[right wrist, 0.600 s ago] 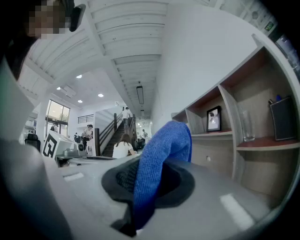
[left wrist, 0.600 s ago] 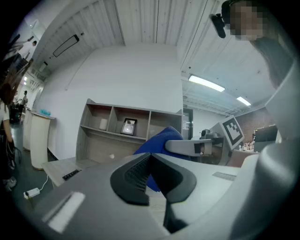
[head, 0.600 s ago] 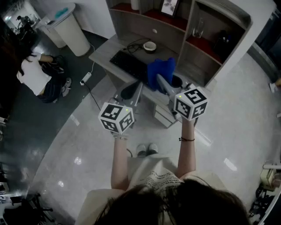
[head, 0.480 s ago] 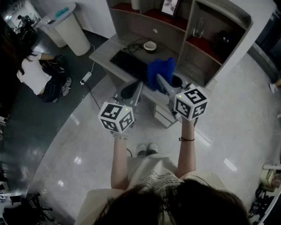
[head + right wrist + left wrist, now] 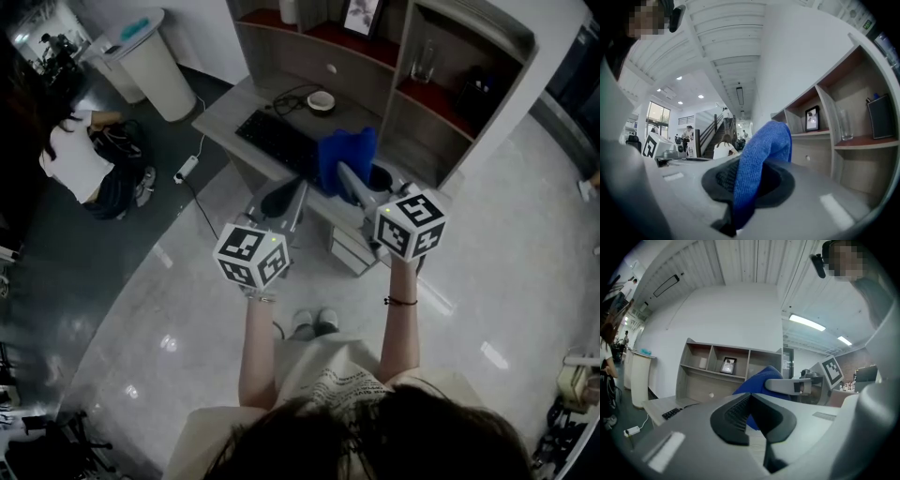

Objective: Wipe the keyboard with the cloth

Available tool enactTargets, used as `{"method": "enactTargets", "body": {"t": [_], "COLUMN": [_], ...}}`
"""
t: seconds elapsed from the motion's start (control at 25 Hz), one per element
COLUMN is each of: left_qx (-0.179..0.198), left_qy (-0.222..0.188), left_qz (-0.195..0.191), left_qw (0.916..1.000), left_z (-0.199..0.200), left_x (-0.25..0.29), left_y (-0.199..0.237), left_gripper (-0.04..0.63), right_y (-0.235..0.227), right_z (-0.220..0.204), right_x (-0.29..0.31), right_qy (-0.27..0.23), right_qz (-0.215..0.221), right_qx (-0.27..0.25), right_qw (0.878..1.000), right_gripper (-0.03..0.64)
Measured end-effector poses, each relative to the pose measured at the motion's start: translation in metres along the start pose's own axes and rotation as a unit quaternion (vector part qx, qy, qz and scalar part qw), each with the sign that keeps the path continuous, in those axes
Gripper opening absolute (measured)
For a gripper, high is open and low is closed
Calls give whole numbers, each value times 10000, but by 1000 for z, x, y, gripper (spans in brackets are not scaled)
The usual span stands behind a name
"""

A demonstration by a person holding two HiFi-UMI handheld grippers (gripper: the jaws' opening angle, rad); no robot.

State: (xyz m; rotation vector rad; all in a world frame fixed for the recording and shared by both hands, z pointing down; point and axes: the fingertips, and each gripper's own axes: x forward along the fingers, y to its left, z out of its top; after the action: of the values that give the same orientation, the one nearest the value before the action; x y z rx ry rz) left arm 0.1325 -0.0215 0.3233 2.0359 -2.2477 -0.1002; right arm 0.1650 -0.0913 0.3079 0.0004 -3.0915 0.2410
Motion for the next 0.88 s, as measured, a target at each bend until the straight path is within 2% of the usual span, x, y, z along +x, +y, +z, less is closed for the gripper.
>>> {"method": "enactTargets", "body": {"t": [0.56,0.88], "left_qx": [-107,-175], "left_qy": [183,217], "left_qz": [160,176], "left_qw": [9996,9995], "left_z": [-18,-23], "left_x": [0,1], "left_y": [2,25], "left_gripper": [3,3], "right_y": [-9,-13], "right_z": [-17,-24], "right_x": [4,26], "right_qy": [191,283], "right_qz": [40,-13], "right_qx": [158,203], "right_qw": [9997,9994], "right_gripper": [60,58]}}
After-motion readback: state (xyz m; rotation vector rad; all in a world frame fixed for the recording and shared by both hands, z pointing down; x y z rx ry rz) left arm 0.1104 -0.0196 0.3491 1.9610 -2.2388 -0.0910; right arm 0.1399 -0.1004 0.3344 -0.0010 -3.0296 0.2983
